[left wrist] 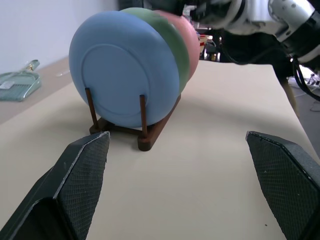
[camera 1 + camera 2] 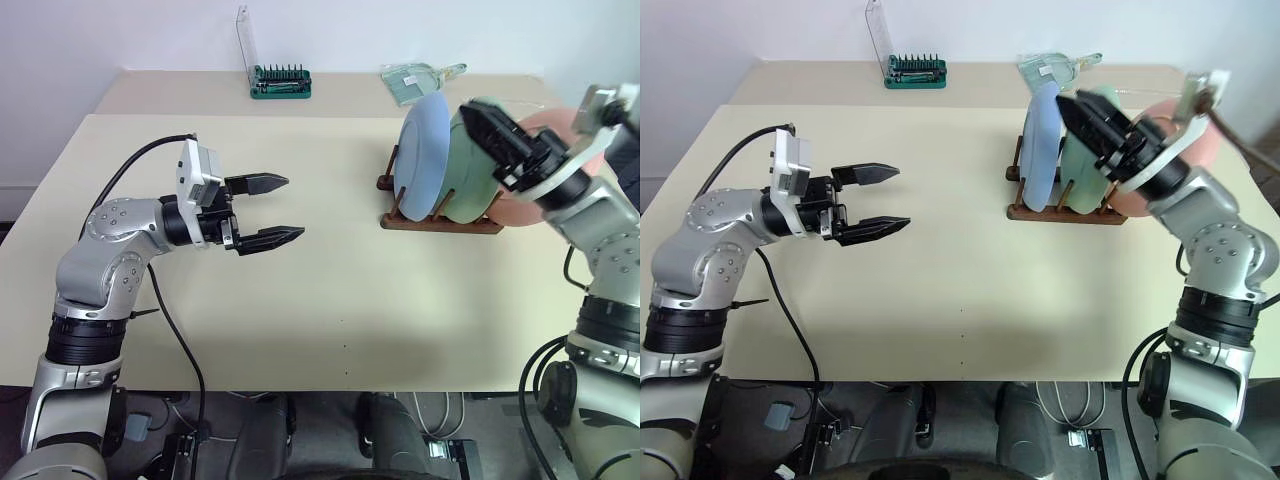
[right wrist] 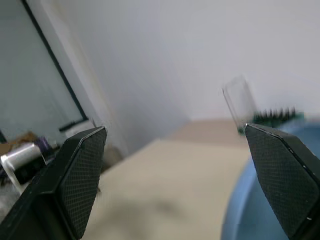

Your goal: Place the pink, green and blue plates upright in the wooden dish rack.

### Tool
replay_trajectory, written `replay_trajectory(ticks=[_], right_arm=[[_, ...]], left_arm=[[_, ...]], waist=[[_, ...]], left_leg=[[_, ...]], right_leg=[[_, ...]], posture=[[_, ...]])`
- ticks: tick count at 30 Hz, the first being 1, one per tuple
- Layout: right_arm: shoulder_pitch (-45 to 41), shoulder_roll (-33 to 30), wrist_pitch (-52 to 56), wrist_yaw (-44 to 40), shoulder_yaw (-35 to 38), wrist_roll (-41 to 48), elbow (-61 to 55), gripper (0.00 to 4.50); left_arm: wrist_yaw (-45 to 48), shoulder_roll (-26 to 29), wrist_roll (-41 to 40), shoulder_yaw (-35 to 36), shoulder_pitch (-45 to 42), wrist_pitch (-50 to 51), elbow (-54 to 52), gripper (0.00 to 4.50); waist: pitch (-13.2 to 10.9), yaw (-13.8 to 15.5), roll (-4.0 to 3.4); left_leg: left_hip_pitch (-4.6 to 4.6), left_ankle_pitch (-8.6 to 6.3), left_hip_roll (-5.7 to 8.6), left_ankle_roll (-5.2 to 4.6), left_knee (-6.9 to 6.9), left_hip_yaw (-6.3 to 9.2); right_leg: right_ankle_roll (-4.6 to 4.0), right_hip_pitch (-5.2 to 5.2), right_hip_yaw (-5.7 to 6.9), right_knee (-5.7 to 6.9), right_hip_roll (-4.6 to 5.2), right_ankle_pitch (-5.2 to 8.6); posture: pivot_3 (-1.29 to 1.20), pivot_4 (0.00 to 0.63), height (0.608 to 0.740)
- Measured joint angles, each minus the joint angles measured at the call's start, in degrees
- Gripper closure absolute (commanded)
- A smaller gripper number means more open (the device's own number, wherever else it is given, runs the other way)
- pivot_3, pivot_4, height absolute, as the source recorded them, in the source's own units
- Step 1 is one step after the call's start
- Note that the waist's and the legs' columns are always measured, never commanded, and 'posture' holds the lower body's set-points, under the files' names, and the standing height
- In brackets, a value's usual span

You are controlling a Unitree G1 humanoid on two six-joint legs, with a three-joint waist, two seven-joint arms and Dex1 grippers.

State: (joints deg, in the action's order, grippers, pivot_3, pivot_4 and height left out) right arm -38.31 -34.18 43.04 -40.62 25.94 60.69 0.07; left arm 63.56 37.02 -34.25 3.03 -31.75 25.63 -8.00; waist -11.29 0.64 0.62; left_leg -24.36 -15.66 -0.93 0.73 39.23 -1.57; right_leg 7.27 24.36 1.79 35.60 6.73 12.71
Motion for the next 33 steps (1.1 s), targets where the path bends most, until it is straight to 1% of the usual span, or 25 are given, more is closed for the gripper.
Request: replay_trajectory(ticks=[1, 3, 4, 6, 7, 8, 10, 13, 18, 24, 30, 33], right_arm=[[-0.73, -0.62, -0.02, 0.55, 1.11, 0.74, 0.20, 0.82], [-2.12, -1.54, -0.88, 2.07, 3.73, 1.04, 1.35, 1.79], [-2.87, -2.02, -3.18, 3.25, 4.79, 0.01, 2.52, 2.34], [-4.60, -2.98, -10.66, 6.54, 7.25, -5.04, 6.49, 3.38], [-4.86, -3.67, -14.77, 7.95, 8.24, -8.08, 8.46, 3.83], [-4.90, -4.41, -18.77, 9.41, 9.15, -11.08, 10.53, 4.43], [-4.48, -5.50, -24.66, 11.05, 10.24, -15.98, 13.34, 4.47], [-2.64, -6.65, -29.99, 12.92, 10.33, -21.29, 15.50, 4.47], [1.80, -8.69, -33.84, 16.19, 9.51, -29.02, 19.99, 4.47], [6.21, -8.53, -33.89, 19.28, 9.08, -32.44, 21.59, 4.47], [9.56, -6.48, -29.95, 19.39, 8.12, -32.03, 21.21, 4.47], [10.73, -5.52, -27.30, 18.79, 6.88, -31.07, 18.80, 4.47]], left_arm=[[-0.01, -0.13, 0.00, -0.04, -0.04, 0.00, 0.00, 0.00], [0.02, -0.48, 0.00, -0.11, -0.14, -0.02, 0.01, 0.00], [0.09, -0.81, 0.00, -0.22, -0.30, -0.02, 0.02, 0.00], [0.31, -1.61, -0.01, -1.14, -0.91, -0.02, 0.02, 0.00], [0.43, -2.10, -0.01, -1.76, -1.18, -0.02, 0.02, 0.00], [0.50, -2.81, -0.01, -2.21, -1.36, -0.02, 0.02, 0.00], [0.61, -3.68, -0.01, -2.83, -1.81, -0.02, 0.09, 0.00], [0.89, -4.29, 0.02, -3.73, -2.94, -0.13, 0.35, 0.00], [1.88, -4.51, 0.17, -4.20, -3.19, -0.21, 1.73, 0.00], [2.48, -4.51, 0.67, -4.31, -4.15, -0.26, 2.38, 0.00], [2.52, -4.47, 0.86, -4.30, -4.15, -0.26, 2.38, 0.00], [2.50, -4.43, 0.93, -4.29, -4.15, -0.25, 2.37, 0.00]], waist=[[0.00, 0.02, 0.00], [0.00, 0.07, 0.00], [0.00, 0.09, 0.00], [0.00, 0.14, 0.00], [0.00, 0.17, 0.00], [0.00, 0.12, 0.00], [0.00, -0.07, 0.00], [0.00, -0.50, 0.00], [0.00, -0.75, -0.01], [0.00, -1.11, -0.01], [0.01, -1.31, -0.01], [0.01, -1.30, -0.01]], left_leg=[[0.00, 0.00, 0.00, 0.00, 0.00, 0.00], [0.00, 0.00, 0.00, 0.00, 0.00, 0.00], [0.00, 0.00, 0.01, 0.00, 0.00, -0.01], [0.00, 0.00, 0.02, 0.00, 0.01, -0.02], [-0.01, 0.00, 0.02, 0.00, 0.00, -0.02], [-0.01, 0.00, 0.02, 0.00, -0.01, -0.02], [0.00, 0.00, 0.01, 0.00, -0.03, -0.03], [0.04, 0.01, 0.01, 0.02, -0.05, -0.04], [0.04, 0.01, 0.01, 0.02, -0.05, -0.06], [0.04, 0.01, 0.01, 0.01, -0.05, -0.05], [0.04, 0.01, 0.01, 0.01, -0.05, -0.05], [0.05, 0.01, 0.01, 0.01, -0.05, -0.04]], right_leg=[[0.00, 0.00, 0.00, 0.00, 0.00, 0.00], [0.00, 0.00, 0.00, 0.00, 0.00, 0.00], [0.00, 0.00, 0.00, 0.00, 0.00, 0.00], [0.00, -0.01, 0.00, -0.02, 0.01, 0.00], [0.00, -0.01, 0.00, -0.02, 0.01, 0.00], [0.00, -0.01, 0.00, -0.04, 0.01, 0.00], [0.00, 0.00, -0.01, -0.04, 0.00, 0.00], [0.00, 0.00, -0.02, -0.02, 0.00, 0.00], [0.00, 0.00, -0.05, -0.02, 0.00, 0.00], [0.00, -0.01, -0.05, -0.03, 0.01, 0.00], [0.00, -0.01, -0.05, -0.02, 0.00, 0.00], [0.00, -0.01, -0.05, -0.02, 0.00, 0.00]], posture=[[0.00, 0.150, 0.724], [0.00, 0.150, 0.724], [0.00, 0.150, 0.724], [0.00, 0.150, 0.724], [0.00, 0.150, 0.724], [0.00, 0.150, 0.724], [0.00, 0.150, 0.724], [0.00, 0.150, 0.724], [0.00, 0.150, 0.724], [0.00, 0.150, 0.724], [0.00, 0.150, 0.724], [0.00, 0.150, 0.724]])
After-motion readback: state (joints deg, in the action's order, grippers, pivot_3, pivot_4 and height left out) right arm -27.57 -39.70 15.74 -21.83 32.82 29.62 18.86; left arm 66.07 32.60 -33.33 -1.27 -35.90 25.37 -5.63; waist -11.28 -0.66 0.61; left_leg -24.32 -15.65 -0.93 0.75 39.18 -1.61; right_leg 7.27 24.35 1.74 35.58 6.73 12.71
